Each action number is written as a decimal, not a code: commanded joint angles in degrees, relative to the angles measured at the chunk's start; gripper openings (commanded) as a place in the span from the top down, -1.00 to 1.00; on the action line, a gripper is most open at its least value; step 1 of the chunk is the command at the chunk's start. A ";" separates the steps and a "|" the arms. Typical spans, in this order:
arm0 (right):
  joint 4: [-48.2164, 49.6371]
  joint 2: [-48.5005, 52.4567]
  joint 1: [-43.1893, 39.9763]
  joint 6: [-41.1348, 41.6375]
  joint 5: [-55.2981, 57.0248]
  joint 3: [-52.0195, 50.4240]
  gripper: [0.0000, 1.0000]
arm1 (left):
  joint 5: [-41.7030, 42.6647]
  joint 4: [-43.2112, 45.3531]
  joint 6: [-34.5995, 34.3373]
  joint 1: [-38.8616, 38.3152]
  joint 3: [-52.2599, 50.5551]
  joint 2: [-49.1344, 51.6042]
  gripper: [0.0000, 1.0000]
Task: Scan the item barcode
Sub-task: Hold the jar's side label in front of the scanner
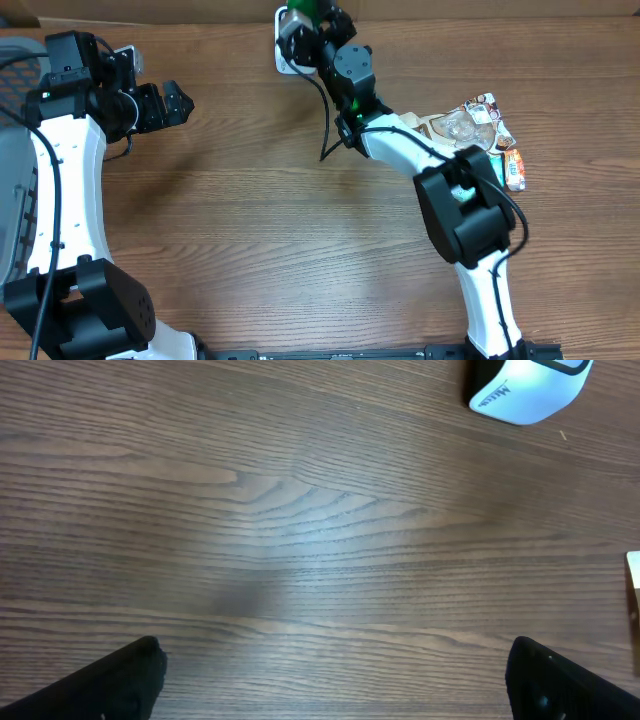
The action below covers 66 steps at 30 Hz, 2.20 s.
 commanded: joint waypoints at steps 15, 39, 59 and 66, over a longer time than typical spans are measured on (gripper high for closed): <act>0.83 5.90 -2.21 -9.46 -8.28 8.72 0.19 | -0.17 0.04 1.33 -0.13 1.44 -0.31 -1.00; -6.32 12.17 -2.43 -15.65 -10.05 13.11 0.08 | -0.17 0.04 1.33 -0.13 1.44 -0.31 -0.99; -0.72 12.61 -2.32 -15.82 -10.08 13.11 0.09 | -0.17 0.04 1.33 -0.13 1.44 -0.31 -1.00; -0.68 12.55 -1.97 -15.82 -10.10 13.11 0.14 | -0.17 0.04 1.36 -0.13 1.44 -0.31 -0.99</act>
